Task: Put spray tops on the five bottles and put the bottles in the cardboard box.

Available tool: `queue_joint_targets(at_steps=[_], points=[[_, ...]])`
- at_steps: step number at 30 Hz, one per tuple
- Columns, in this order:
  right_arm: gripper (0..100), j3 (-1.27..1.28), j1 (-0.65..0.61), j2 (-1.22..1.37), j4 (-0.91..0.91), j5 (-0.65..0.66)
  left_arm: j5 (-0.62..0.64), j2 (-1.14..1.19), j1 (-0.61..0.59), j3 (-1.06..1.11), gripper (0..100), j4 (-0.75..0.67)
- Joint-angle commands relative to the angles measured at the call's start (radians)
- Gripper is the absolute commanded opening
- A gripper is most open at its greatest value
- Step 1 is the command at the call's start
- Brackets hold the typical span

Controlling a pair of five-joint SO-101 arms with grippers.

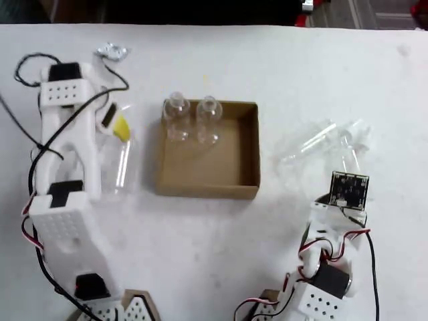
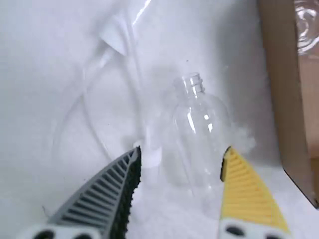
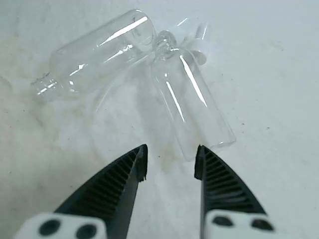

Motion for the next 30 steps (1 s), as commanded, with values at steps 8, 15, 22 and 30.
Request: queue_joint_targets(at_steps=[8, 15, 22, 30], points=[[14.1, 0.009, -0.007, -0.001, 0.005, 0.003, 0.193, -0.076, 0.087, -0.236, 24, 0.124], [14.1, 0.009, -0.005, -0.001, 0.005, 0.003, 0.196, 0.038, 0.085, -0.219, 24, 0.051], [14.1, 0.009, -0.007, -0.001, 0.005, 0.003, 0.198, 0.12, 0.111, -0.221, 24, -0.012], [14.1, 0.009, -0.005, -0.001, 0.005, 0.003, 0.362, 0.194, 0.12, -0.221, 24, -0.101]])
